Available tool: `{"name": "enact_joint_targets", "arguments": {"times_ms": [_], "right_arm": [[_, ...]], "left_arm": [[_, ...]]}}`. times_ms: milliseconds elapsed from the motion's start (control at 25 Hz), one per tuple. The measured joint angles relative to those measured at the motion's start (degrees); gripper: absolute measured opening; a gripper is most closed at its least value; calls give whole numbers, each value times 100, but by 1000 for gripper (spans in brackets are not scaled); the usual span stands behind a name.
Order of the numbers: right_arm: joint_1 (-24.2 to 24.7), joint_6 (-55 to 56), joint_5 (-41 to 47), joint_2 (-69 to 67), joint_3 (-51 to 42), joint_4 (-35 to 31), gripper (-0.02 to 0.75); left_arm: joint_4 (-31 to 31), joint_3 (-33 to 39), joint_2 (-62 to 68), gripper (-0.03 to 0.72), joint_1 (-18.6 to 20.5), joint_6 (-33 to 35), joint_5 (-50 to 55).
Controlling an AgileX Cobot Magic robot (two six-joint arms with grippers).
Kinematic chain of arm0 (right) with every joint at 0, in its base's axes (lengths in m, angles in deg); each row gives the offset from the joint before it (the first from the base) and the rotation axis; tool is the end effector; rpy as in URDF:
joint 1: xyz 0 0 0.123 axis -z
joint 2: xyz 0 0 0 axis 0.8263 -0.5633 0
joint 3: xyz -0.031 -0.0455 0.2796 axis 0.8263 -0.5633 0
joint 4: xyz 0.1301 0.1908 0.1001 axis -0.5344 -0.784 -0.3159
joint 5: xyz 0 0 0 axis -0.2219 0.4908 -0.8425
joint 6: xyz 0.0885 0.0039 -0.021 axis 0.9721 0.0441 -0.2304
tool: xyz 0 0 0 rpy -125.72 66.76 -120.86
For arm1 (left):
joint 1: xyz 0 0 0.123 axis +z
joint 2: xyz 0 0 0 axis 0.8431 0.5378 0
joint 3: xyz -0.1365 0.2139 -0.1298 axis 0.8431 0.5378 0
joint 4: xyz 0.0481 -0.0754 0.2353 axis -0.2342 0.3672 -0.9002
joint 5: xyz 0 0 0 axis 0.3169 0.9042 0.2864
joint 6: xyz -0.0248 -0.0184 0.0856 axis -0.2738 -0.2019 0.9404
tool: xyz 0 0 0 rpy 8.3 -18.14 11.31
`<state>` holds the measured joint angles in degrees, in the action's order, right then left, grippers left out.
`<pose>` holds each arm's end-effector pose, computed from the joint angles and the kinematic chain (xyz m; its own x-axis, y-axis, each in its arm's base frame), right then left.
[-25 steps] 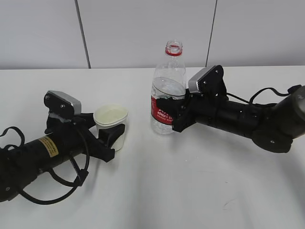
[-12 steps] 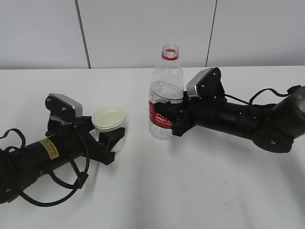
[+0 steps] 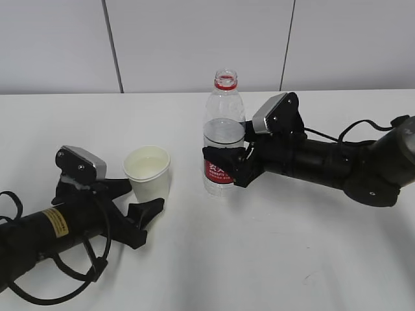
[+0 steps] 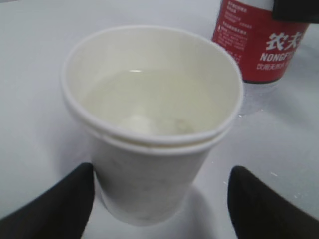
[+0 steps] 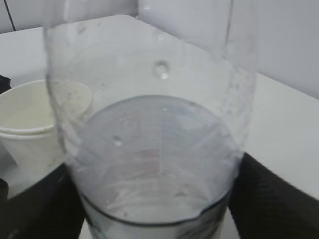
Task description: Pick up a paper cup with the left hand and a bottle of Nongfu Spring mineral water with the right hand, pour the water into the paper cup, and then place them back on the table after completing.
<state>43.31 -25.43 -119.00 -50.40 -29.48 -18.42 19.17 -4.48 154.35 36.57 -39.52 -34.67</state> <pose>0.3705 0.1364 0.1175 -0.0575 -0.1858 -0.9809 -0.7642 0.6404 -0.0765 0.2625 -0.1334 0.0698 -0.3053 0.1771 -0.9357 0.6509 0.7560 -0.0693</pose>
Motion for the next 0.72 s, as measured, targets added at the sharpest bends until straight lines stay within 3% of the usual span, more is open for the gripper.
{"name": "enact_joint_targets", "arguments": {"times_ms": [280, 720], "right_arm": [[0, 83, 276, 129, -111, 102, 607], [139, 92, 1095, 1044, -1092, -3, 603]], "left_arm": [[49, 252, -412, 513, 0, 10, 24], [356, 903, -896, 514, 0, 15, 26]]}}
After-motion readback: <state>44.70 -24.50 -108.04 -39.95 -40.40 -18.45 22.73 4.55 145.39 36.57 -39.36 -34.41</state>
